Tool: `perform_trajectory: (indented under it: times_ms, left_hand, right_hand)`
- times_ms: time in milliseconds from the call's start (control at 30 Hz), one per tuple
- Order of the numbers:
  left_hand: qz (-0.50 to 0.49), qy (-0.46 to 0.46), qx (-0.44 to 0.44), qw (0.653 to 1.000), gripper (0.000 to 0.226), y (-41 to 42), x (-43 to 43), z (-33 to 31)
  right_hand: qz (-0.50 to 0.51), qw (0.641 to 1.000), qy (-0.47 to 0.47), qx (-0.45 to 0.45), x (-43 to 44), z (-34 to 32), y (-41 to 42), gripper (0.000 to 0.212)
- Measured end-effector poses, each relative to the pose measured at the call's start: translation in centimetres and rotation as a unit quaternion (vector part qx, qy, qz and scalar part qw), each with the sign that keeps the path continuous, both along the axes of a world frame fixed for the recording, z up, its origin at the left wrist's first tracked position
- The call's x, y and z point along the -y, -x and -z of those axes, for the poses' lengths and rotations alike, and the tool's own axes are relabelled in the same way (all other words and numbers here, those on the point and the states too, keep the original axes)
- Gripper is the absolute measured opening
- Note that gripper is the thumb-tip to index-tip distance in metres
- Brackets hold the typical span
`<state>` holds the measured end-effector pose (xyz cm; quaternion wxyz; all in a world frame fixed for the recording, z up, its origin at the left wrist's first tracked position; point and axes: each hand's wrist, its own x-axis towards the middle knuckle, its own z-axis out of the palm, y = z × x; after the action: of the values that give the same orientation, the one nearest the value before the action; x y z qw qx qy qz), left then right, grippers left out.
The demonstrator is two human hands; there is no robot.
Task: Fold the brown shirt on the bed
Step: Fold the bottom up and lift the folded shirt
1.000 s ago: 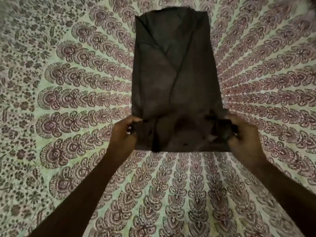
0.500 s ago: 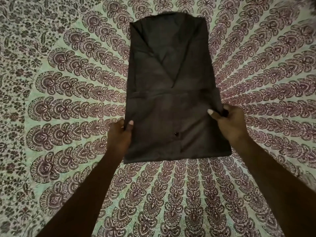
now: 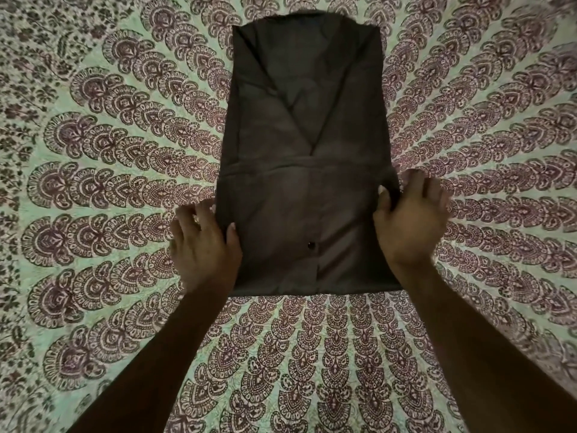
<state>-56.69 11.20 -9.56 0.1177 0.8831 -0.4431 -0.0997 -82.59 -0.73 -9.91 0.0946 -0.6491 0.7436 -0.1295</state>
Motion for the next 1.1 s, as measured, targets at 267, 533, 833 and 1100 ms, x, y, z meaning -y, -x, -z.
perform_trajectory:
  times_ms: [267,533,833,1100]
  left_hand:
    - [0.269,-0.062,0.036,0.960,0.083,0.6,0.8,2.8]
    - [0.244,-0.052,0.066,0.966,0.085,0.3,0.6,4.9]
    - [0.254,-0.078,-0.028,0.964,0.088,-0.7,0.8,4.3]
    - [0.294,-0.108,-0.042,0.949,0.069,-1.4,-6.5,-0.5]
  right_hand:
    - [-0.378,0.922,-0.071,-0.040,-5.1,2.4,-4.6,0.061]
    - [-0.292,0.949,-0.082,-0.093,-1.8,4.0,-1.0,0.074]
    - [-0.176,0.969,-0.143,-0.100,-2.4,3.4,2.5,0.076]
    - [-0.251,0.948,-0.158,-0.117,-9.7,-0.7,6.7,0.076]
